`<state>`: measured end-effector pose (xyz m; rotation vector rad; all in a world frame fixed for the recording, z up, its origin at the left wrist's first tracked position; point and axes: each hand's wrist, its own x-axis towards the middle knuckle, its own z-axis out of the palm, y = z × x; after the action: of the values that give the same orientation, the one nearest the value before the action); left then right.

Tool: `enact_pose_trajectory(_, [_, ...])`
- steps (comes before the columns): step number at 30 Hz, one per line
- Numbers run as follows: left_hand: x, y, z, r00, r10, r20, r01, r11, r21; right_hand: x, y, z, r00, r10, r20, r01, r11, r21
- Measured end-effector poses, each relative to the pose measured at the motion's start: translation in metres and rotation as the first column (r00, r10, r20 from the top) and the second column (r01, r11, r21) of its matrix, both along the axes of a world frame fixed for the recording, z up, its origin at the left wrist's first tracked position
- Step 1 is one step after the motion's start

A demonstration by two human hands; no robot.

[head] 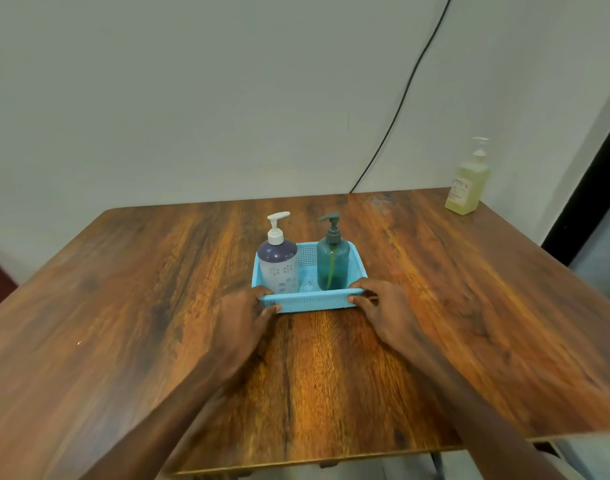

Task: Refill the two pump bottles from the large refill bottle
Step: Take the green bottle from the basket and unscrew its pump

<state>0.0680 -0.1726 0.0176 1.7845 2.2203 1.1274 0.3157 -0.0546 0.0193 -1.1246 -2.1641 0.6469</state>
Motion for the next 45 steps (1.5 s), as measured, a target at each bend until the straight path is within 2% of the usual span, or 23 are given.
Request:
enact_pose_trajectory(8, [0.004, 0.002, -0.01, 0.999, 0.035, -0.034, -0.036, 0.999, -0.021, 0.001, -0.002, 0.009, 0.999, -0.005, 0.033, 0.005, 1.0, 0.008])
enact_pose_trajectory(11, [0.004, 0.004, -0.012, 0.999, 0.039, -0.009, -0.04, 0.999, -0.006, -0.003, 0.005, 0.026, 0.995, -0.087, -0.05, 0.089, 0.995, 0.042])
enact_pose_trajectory(14, [0.006, 0.005, -0.013, 0.999, 0.05, 0.013, -0.05, 0.999, -0.004, -0.019, 0.016, 0.045, 0.982, -0.13, -0.135, 0.13, 0.991, -0.007])
enact_pose_trajectory(19, [0.007, 0.008, -0.016, 0.997, 0.071, 0.038, -0.071, 0.997, -0.017, -0.051, 0.031, 0.046, 0.986, -0.141, -0.094, 0.13, 0.986, -0.108])
enact_pose_trajectory(24, [0.007, 0.006, -0.014, 0.997, 0.068, 0.047, -0.067, 0.998, -0.022, -0.062, 0.03, 0.049, 0.989, -0.123, -0.087, 0.116, 0.99, -0.084])
enact_pose_trajectory(30, [0.012, 0.003, -0.013, 0.996, 0.081, 0.028, -0.08, 0.996, -0.034, -0.033, -0.002, 0.105, 0.974, -0.104, -0.201, 0.11, 0.994, 0.022])
enact_pose_trajectory(35, [0.031, -0.024, -0.007, 0.99, 0.117, 0.083, -0.109, 0.989, -0.096, 0.008, -0.046, 0.116, 0.987, -0.078, -0.137, 0.08, 0.997, 0.008])
enact_pose_trajectory(39, [0.06, -0.047, 0.001, 0.987, 0.154, 0.043, -0.15, 0.985, -0.088, 0.031, -0.073, 0.092, 0.991, -0.079, -0.106, 0.074, 0.996, -0.049])
enact_pose_trajectory(41, [0.081, -0.054, 0.007, 0.993, 0.11, 0.034, -0.108, 0.992, -0.068, 0.036, -0.082, 0.076, 0.992, -0.08, -0.096, 0.073, 0.994, -0.078])
enact_pose_trajectory(45, [0.119, -0.049, 0.013, 0.989, -0.141, 0.052, 0.144, 0.988, -0.054, 0.038, -0.088, 0.052, 0.994, -0.077, -0.083, 0.067, 0.99, -0.122])
